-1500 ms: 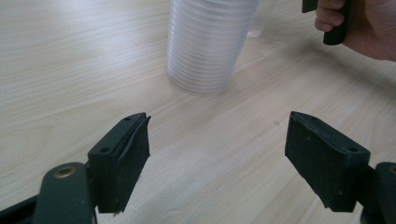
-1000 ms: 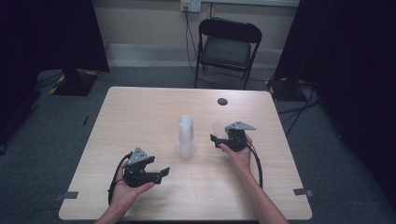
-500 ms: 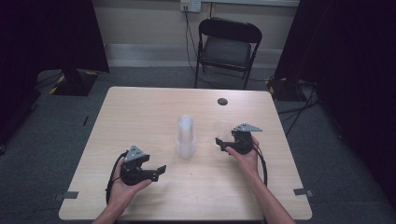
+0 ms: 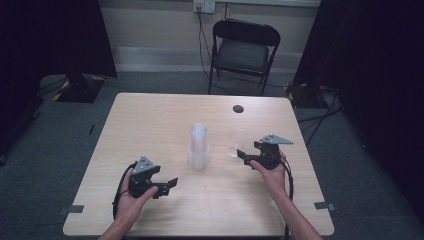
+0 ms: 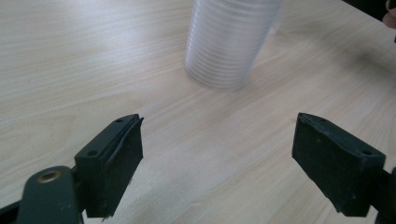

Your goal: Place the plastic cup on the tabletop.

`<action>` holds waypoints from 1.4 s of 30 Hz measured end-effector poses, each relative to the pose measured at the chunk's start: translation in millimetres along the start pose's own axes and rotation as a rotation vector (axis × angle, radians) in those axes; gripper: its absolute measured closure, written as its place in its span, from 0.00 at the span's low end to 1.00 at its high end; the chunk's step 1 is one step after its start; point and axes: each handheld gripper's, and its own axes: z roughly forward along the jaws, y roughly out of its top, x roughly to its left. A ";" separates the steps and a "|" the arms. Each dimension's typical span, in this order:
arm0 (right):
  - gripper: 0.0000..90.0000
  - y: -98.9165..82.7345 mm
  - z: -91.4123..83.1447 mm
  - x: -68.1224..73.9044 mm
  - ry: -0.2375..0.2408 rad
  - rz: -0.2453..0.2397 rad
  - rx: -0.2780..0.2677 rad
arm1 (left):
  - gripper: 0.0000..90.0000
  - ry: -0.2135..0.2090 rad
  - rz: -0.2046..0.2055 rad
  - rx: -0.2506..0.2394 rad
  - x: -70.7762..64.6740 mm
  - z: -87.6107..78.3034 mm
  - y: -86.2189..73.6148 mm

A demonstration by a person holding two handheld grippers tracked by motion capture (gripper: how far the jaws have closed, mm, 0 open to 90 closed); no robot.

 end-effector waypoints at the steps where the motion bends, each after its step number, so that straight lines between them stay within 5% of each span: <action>1: 0.16 -0.8 -2.0 1.0 0.003 0.001 0.004 | 0.18 0.002 0.002 0.000 0.2 -0.2 -0.1; 17: 0.20 -11.7 -40.7 11.0 0.001 -0.022 -0.021 | 0.19 -0.005 0.045 0.024 -2.1 0.4 -1.6; 23: 0.20 -15.7 -53.7 13.5 0.004 -0.039 0.001 | 0.19 0.013 0.043 0.037 -3.0 0.8 -1.9; 38: 0.20 -47.1 -85.9 10.3 0.002 0.001 0.060 | 0.18 0.006 0.072 0.035 -8.1 2.0 -2.2; 42: 0.20 -57.5 -90.3 9.0 -0.003 0.009 0.081 | 0.18 0.012 0.054 0.043 -7.4 4.0 -3.7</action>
